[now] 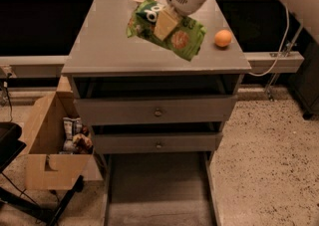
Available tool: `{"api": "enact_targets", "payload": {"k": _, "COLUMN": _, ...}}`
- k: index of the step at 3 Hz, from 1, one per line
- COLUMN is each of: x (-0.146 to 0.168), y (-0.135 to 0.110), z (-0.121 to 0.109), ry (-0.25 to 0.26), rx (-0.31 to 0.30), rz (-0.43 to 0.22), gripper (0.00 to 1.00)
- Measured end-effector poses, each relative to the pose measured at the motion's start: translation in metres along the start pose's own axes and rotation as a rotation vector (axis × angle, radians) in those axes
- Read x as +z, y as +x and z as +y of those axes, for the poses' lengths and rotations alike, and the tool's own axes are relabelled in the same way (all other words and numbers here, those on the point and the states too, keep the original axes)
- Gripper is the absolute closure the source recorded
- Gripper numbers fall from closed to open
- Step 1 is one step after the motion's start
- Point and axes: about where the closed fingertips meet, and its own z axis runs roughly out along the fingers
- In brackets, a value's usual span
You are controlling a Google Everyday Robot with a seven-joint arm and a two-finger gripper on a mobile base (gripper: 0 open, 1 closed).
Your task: Place green rice chip bag into bottom drawer
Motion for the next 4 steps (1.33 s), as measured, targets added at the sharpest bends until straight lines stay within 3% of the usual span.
{"api": "enact_targets", "payload": {"k": 1, "x": -0.019, "y": 0.049, "z": 0.033, "ry": -0.042, "rx": 0.122, "rz": -0.059, "gripper": 1.00}}
{"api": "enact_targets", "payload": {"k": 2, "x": -0.003, "y": 0.136, "z": 0.074, "ry": -0.104, "rx": 0.284, "rz": -0.060, "gripper": 1.00}}
{"api": "enact_targets", "payload": {"k": 3, "x": 0.050, "y": 0.204, "z": 0.105, "ry": -0.150, "rx": 0.384, "rz": -0.005, "gripper": 1.00}}
{"api": "enact_targets", "payload": {"k": 4, "x": 0.137, "y": 0.276, "z": 0.151, "ry": -0.189, "rx": 0.463, "rz": 0.081, "gripper": 1.00}}
